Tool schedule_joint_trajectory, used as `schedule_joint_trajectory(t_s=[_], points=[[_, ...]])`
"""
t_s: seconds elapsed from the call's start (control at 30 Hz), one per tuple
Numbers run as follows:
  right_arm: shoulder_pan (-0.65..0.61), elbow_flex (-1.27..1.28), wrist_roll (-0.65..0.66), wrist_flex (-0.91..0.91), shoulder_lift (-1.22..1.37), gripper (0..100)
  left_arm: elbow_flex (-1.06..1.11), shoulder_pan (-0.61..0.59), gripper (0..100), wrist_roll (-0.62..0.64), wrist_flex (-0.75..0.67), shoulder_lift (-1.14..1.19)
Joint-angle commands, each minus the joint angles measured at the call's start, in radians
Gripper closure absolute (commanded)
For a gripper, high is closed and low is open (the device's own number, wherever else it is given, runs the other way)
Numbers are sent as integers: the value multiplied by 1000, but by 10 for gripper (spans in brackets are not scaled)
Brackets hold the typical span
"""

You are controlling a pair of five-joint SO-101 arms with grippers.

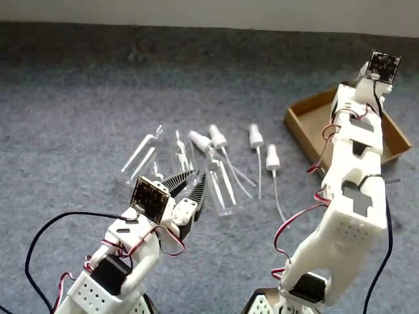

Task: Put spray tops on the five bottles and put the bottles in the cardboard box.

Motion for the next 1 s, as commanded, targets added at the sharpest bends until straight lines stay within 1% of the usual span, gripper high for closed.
schedule_joint_trajectory(t_s=[0.0, 0.27, 0.43, 0.67, 0.8, 0.97], points=[[8, -50, 14, -25, 1, 914, 19, -13, 994, -8, 3, -1], [10, -47, 14, -25, 2, 909, 19, -13, 994, -8, 3, -1], [12, -45, 14, -24, 2, 804, 19, -13, 994, -8, 3, -1], [35, -44, 14, -21, -1, 789, 19, -13, 994, -8, 3, -1], [50, -53, 14, 117, -1, 788, 19, -13, 994, -8, 3, -1], [47, -124, 15, 189, -7, 754, 19, -13, 994, -8, 3, -1]])
